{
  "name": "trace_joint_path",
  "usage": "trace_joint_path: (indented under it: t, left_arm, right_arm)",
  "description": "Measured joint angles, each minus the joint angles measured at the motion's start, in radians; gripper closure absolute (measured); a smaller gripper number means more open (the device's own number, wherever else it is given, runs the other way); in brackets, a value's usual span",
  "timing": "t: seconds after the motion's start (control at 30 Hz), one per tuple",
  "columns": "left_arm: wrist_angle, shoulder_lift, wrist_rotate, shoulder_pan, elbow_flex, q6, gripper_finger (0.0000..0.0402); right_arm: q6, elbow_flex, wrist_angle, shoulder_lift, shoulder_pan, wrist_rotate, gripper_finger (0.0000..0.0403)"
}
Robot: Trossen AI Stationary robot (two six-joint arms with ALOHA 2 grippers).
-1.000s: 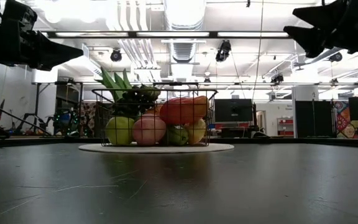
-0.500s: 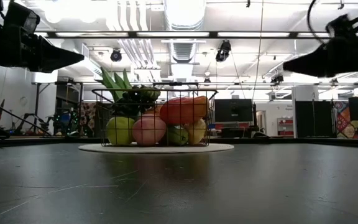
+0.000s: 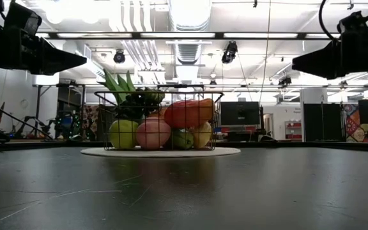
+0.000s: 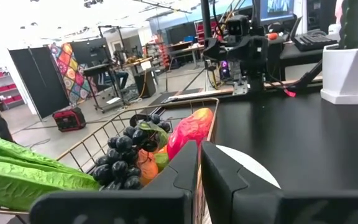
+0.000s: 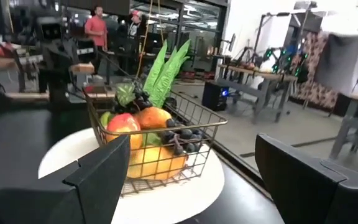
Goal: Build produce basket
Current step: Return to Home Position
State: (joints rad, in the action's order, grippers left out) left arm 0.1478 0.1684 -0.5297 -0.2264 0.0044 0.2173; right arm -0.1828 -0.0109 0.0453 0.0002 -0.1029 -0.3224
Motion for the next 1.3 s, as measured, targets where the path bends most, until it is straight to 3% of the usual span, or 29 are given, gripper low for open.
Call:
trace_joint_path:
  t: [0.2, 1.3]
  left_arm:
    - [0.000, 0.008, 0.000, 0.000, 0.000, 0.000, 0.0400]
    - [0.001, 0.006, 0.001, 0.000, 0.000, 0.000, 0.0400]
  right_arm:
    - [0.086, 0.001, 0.010, 0.000, -0.002, 0.001, 0.0076]
    - [0.086, -0.001, 0.017, 0.027, -0.002, 0.008, 0.0076]
